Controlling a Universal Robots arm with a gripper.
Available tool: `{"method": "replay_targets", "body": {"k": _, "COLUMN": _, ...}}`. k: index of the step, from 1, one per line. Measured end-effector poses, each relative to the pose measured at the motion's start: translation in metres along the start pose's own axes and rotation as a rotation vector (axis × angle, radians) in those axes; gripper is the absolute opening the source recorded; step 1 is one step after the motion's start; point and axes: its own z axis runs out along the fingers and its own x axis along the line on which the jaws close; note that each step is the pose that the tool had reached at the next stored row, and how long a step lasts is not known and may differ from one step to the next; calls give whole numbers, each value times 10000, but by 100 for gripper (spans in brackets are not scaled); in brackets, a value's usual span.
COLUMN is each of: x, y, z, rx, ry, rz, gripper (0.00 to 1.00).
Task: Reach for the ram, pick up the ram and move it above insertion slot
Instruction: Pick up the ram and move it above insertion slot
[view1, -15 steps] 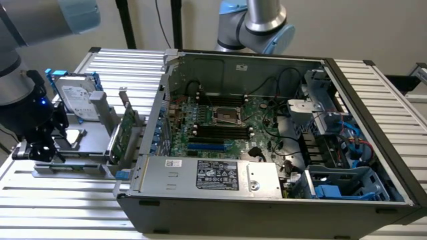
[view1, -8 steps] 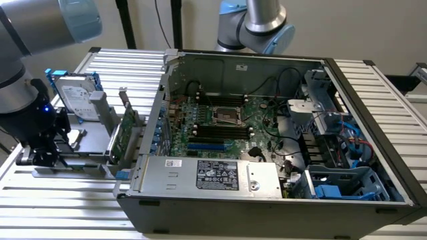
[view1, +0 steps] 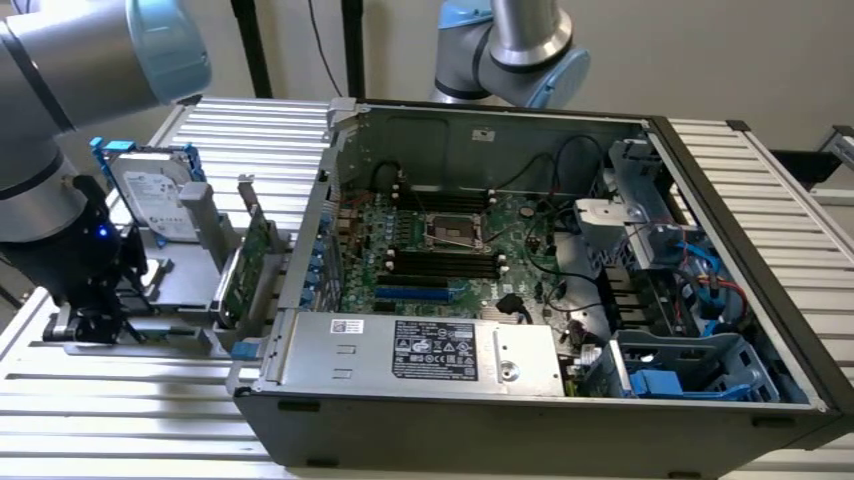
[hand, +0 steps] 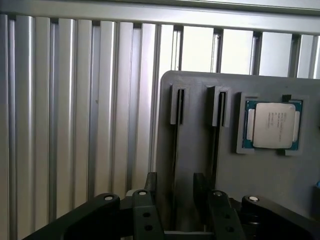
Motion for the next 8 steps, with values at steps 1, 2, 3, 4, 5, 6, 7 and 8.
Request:
{"method": "replay_targets", "body": {"k": 1, "x": 1, "y": -2, "z": 19, "rx": 0, "ry": -1, "rz": 11, "gripper": 42}}
{"method": "replay_targets", "body": {"k": 2, "x": 1, "y": -3, "z": 38, "rx": 1, "ry": 0, "rz": 21, "gripper": 42}}
{"method": "replay_targets", "body": {"k": 3, "x": 2, "y": -3, "z": 56, "rx": 0, "ry": -1, "rz": 33, "gripper": 42}}
{"method": "replay_targets", "body": {"k": 4, "x": 3, "y": -4, "z": 73, "rx": -1, "ry": -1, "rz": 45, "gripper": 42}}
{"method": "replay_targets", "body": {"k": 5, "x": 3, "y": -4, "z": 88, "rx": -4, "ry": -1, "rz": 52, "gripper": 42}}
{"method": "replay_targets", "body": {"k": 6, "x": 3, "y": -3, "z": 99, "rx": -11, "ry": -1, "rz": 55, "gripper": 42}}
{"method": "replay_targets", "body": {"k": 7, "x": 4, "y": -4, "z": 108, "rx": -16, "ry": -1, "rz": 56, "gripper": 42}}
{"method": "replay_targets", "body": {"k": 8, "x": 4, "y": -4, "z": 116, "rx": -18, "ry": -2, "rz": 57, "gripper": 42}}
